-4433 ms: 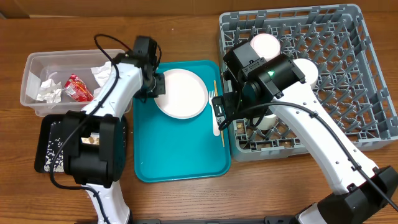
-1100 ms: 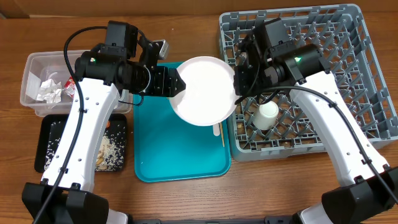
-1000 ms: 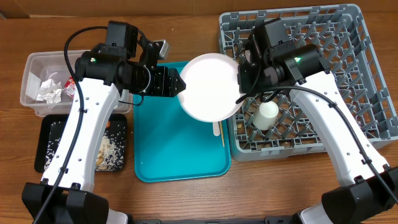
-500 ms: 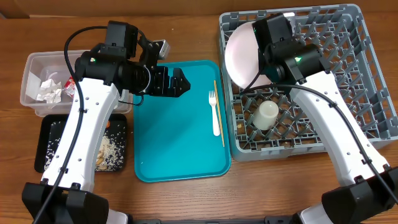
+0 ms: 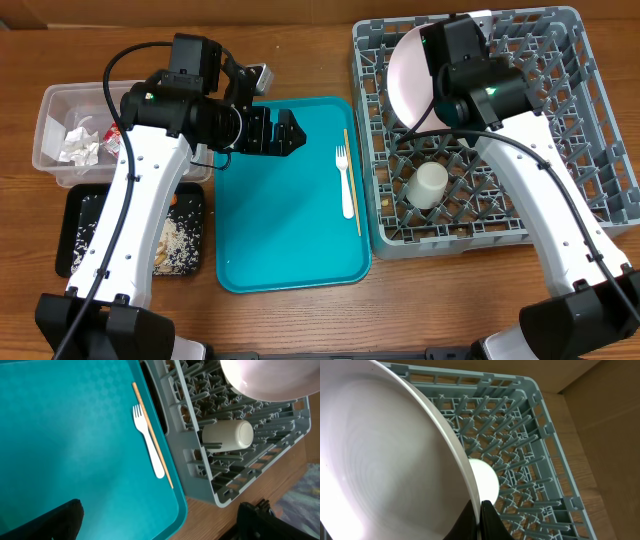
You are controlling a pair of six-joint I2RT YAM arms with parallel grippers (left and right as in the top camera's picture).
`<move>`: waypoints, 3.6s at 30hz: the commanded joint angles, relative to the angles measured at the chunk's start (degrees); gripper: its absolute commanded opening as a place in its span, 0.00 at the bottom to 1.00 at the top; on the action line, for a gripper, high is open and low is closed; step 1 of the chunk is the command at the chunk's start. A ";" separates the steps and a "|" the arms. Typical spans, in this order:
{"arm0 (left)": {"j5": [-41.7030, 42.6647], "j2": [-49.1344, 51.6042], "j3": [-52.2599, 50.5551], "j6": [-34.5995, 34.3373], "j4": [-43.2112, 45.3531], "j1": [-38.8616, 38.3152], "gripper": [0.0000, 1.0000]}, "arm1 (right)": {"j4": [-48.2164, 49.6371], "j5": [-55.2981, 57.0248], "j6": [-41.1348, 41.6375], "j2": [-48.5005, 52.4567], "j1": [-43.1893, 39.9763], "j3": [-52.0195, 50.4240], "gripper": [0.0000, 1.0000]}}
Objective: Sort waste into correct bins and load items into the dishwasher
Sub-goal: 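Take the plate with the right gripper and carry it into the rack, then lower the white plate upright into the rack with the right gripper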
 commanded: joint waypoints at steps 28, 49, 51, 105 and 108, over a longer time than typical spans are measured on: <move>0.87 -1.25 1.64 0.68 0.20 -0.37 1.00 | -4.39 11.76 12.76 4.68 1.88 0.00 0.04; 0.87 -1.25 1.64 0.68 0.20 -0.37 1.00 | -3.91 15.41 8.35 5.62 4.59 -0.26 0.04; 0.87 -1.25 1.64 0.68 0.20 -0.37 1.00 | -4.46 15.41 8.37 5.62 4.59 -0.28 0.04; 0.87 -1.25 1.64 0.68 0.20 -0.37 1.00 | -0.20 -14.19 7.28 5.68 4.61 -5.07 0.17; 0.87 -1.25 1.64 0.68 0.20 -0.37 1.00 | -0.22 -17.20 7.28 5.68 4.61 -5.07 0.26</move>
